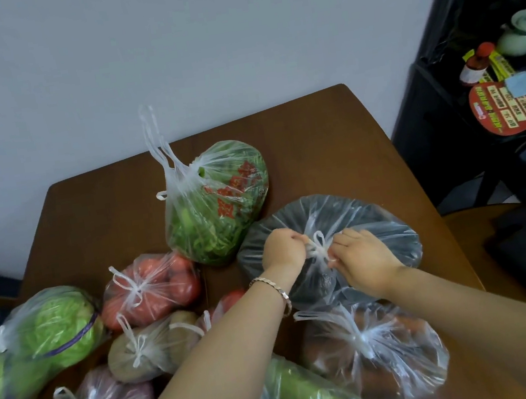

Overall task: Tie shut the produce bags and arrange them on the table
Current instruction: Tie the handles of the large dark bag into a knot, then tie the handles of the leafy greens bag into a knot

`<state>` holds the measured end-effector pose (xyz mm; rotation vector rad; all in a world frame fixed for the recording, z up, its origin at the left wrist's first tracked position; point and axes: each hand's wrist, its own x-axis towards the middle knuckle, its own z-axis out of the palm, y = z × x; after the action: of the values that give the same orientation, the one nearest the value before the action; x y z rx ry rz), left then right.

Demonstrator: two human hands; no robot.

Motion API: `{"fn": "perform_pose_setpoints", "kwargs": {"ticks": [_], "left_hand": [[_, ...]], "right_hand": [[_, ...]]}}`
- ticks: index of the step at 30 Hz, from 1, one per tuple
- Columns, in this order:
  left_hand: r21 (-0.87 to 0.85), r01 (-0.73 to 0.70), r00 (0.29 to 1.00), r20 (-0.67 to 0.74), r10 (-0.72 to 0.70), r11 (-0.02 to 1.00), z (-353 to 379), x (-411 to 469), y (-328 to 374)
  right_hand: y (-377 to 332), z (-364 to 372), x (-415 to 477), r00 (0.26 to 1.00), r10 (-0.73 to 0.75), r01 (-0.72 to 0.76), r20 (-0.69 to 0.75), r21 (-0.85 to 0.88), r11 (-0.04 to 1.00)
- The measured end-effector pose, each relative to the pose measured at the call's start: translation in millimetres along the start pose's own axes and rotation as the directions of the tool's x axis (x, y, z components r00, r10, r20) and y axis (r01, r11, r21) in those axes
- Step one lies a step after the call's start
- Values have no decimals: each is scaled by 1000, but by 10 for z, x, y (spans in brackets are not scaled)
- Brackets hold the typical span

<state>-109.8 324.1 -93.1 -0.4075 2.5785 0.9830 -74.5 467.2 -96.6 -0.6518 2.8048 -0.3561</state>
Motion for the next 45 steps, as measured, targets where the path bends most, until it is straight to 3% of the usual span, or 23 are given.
{"fn": "perform_pose_setpoints", "kwargs": {"ticks": [4, 13, 17, 22, 25, 28, 29, 31, 34, 36, 37, 40, 42, 45], "left_hand": [[77, -37, 997, 65, 32, 996, -380, 76, -123], [-18, -27, 953, -301, 20, 999, -1642, 581, -779], [-41, -21, 964, -264, 10, 999, -1911, 904, -904], [-207, -199, 980, -24, 198, 958, -1843, 1168, -876], [-295, -318, 948, -94, 304, 901, -1790, 1215, -846], [-584, -273, 962, -147, 232, 765, -1771, 1218, -900], [-652, -243, 970, -152, 190, 718, -1770, 1229, -933], [-762, -168, 984, -164, 65, 626, -1775, 1270, -961], [-918, -51, 991, -94, -93, 393, -1837, 1349, -854], [-966, -8, 990, -45, -136, 260, -1893, 1377, -784], [-973, -3, 987, -40, -155, 231, -1909, 1370, -741], [-976, -46, 976, -89, -200, 212, -2012, 1379, -678], [-982, -80, 976, -112, -186, 171, -2106, 1365, -625], [-909, -93, 971, -173, -166, 407, -2147, 1296, -537]], "right_hand": [[-54, -155, 92, 983, 103, -134, 149, 216, 967], [-753, -633, 1223, 995, 89, -96, 38, 281, 955], [-1174, -668, 1847, 992, 123, -114, -15, 271, 956], [-1304, -659, 2548, 987, 152, -147, -49, 104, 984], [-1151, -609, 2821, 993, 111, -104, 36, -156, 982], [-966, -493, 2957, 986, 18, 31, 167, -287, 957], [-916, -465, 2971, 990, -4, 36, 140, -230, 973], [-838, -458, 2960, 998, 39, -35, -46, 92, 995], [-825, -602, 2918, 910, 345, -137, -229, 620, 773], [-834, -700, 2899, 830, 501, -157, -246, 758, 633], [-816, -742, 2857, 799, 539, -155, -268, 774, 614], [-765, -828, 2638, 745, 576, -111, -337, 789, 604], [-748, -839, 2455, 770, 540, -60, -339, 804, 592], [-772, -820, 2193, 850, 465, -37, -247, 853, 521]]}}
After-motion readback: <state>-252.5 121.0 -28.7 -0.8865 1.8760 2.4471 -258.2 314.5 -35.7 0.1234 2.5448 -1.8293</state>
